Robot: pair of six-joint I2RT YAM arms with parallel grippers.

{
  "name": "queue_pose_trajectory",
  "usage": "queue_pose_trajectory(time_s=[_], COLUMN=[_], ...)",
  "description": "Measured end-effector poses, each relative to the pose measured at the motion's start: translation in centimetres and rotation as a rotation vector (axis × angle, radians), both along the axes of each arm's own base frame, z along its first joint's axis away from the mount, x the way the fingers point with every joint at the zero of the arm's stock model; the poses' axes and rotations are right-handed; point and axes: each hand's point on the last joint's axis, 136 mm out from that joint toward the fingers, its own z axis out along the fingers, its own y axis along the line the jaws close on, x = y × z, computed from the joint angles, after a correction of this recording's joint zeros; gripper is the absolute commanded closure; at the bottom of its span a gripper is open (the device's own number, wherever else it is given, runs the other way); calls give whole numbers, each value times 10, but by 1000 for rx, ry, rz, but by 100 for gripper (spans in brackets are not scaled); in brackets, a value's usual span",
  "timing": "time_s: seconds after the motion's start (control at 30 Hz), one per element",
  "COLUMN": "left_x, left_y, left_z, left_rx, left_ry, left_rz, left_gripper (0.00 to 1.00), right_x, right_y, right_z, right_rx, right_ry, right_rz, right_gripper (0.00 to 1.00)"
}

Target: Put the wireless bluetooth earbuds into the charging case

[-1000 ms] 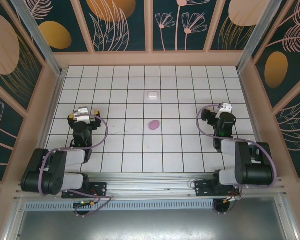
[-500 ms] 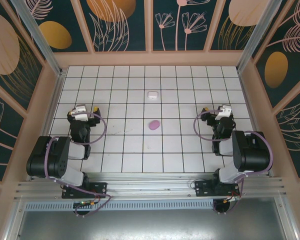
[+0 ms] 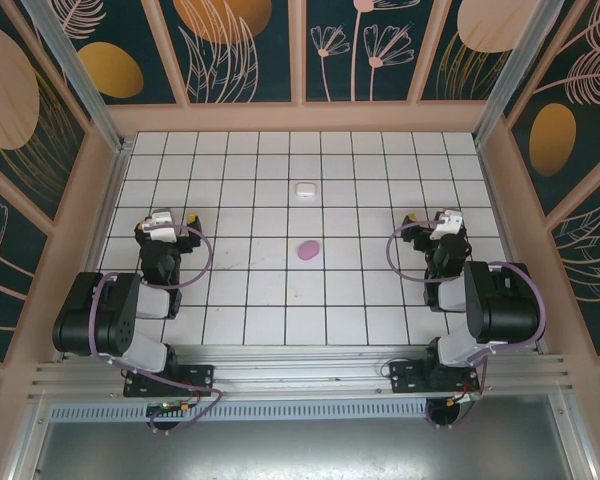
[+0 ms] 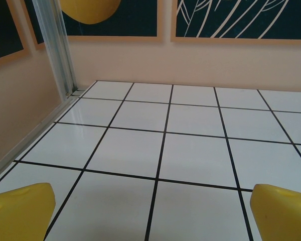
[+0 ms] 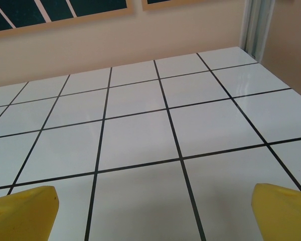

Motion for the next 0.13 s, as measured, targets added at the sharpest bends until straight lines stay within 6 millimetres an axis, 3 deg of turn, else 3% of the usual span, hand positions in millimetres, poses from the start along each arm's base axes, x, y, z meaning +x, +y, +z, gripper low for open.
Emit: queue_pose_trajectory(time_s=[0.13], left_x=[0], left_y=[0], left_z=[0], left_rx=[0], left_ry=[0], left_rz=[0], left_gripper=[2], right_x=[0], right_y=[1], right_z=[0], right_rx=[1], right_ry=[0], right_rz=[4], right_gripper=[1])
